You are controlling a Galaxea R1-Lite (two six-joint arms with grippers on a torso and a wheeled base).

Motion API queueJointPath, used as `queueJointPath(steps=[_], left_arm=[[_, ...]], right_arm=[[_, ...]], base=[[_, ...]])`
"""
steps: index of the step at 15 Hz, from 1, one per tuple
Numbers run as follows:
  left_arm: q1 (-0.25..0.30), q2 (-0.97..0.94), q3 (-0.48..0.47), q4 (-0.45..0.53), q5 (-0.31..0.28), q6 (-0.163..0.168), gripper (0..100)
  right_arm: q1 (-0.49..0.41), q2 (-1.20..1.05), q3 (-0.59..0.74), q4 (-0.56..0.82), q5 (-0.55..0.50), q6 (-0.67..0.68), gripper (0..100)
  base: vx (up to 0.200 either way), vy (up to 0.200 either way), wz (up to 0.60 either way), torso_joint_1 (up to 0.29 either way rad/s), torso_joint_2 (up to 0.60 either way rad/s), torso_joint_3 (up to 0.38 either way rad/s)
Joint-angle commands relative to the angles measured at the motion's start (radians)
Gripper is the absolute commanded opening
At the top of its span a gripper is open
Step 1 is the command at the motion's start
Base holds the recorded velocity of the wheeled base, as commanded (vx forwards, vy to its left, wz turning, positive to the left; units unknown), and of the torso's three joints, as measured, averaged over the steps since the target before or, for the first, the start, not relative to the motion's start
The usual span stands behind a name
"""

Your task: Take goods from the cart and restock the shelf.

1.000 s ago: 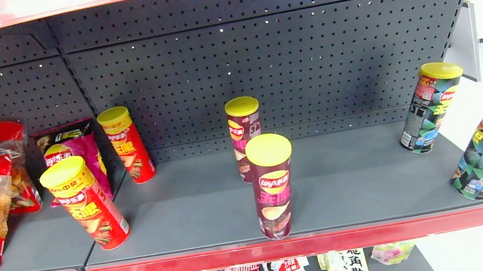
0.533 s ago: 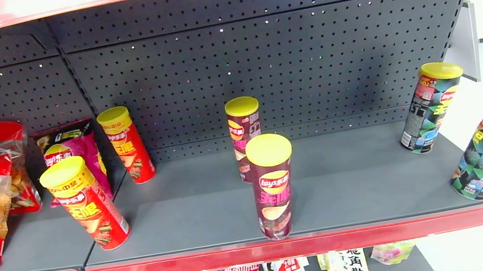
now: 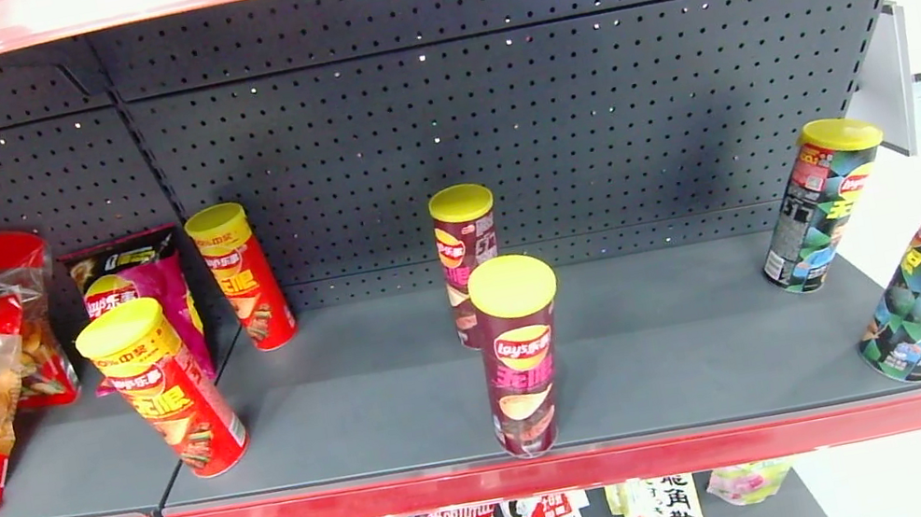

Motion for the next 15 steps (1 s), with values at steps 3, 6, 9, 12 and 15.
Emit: queueJointPath(steps=[3, 6, 9, 12, 15], left_arm=[[0.04, 0.1, -0.065, 0.012, 0.085, -0.004, 100], [0.1, 0.1, -0.062, 0.032, 0.329, -0.02, 100], [0.301, 0.135, -0.084, 0.103, 0.377, -0.016, 100], [0.375, 0.072, -0.053, 0.123, 0.191, -0.015, 100], [0.327, 0.0, 0.007, 0.017, -0.157, -0.029, 100]], right_arm=[[0.0, 0.001, 0.0, 0.0, 0.0, -0.002, 100], [0.0, 0.001, 0.0, 0.0, 0.002, -0.002, 100], [0.0, 0.001, 0.0, 0.0, 0.0, 0.0, 100], [0.0, 0.001, 0.0, 0.0, 0.0, 0.0, 100], [0.0, 0.001, 0.0, 0.0, 0.002, -0.003, 100]], base=[[0.0, 0.0, 0.0, 0.0, 0.0, 0.0], [0.0, 0.0, 0.0, 0.0, 0.0, 0.0], [0.0, 0.0, 0.0, 0.0, 0.0, 0.0], [0.0, 0.0, 0.0, 0.0, 0.0, 0.0], [0.0, 0.0, 0.0, 0.0, 0.0, 0.0]])
